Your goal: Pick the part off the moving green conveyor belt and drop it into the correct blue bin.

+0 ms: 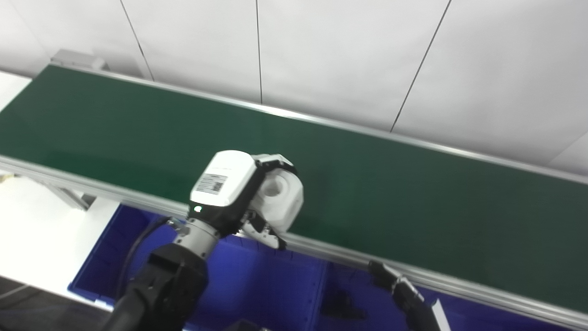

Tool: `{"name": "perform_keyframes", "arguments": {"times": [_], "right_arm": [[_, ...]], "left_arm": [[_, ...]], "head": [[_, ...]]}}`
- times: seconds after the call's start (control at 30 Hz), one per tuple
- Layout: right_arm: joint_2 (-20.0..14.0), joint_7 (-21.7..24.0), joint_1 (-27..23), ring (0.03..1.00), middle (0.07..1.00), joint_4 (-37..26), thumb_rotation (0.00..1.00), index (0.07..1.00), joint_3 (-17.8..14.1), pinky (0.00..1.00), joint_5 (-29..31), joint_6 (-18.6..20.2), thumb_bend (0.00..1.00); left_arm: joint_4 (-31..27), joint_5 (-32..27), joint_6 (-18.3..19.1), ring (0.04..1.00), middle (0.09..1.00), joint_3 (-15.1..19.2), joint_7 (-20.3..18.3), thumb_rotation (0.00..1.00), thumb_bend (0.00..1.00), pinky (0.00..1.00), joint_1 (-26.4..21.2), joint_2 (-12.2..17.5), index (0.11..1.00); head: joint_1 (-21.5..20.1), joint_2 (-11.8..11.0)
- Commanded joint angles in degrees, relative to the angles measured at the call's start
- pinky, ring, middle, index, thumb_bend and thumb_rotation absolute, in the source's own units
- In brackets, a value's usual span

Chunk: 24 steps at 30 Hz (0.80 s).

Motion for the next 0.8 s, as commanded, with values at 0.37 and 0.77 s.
{"name": "perform_keyframes", "arguments": {"times": [0.37, 0.77], "right_arm": [[-0.1, 4.7, 0.6, 0.838, 0.850, -3.7, 0.96, 0.791, -3.5, 0.80, 2.9, -1.6, 0.84], [0.0, 7.4, 1.1, 0.841, 0.850, -2.5, 0.93, 0.797, -5.0, 0.81, 4.8, -2.6, 0.81]], "left_arm": [[9.4, 0.1, -11.8, 0.365, 0.468, -0.5, 13.0, 0.00, 0.49, 0.29, 10.8, -2.1, 0.546], [21.6, -2.1, -21.6, 0.405, 0.487, 2.7, 30.5, 0.00, 0.50, 0.39, 14.4, -0.1, 0.540]], "head": [[1.3, 0.2], [2.5, -1.2]]}}
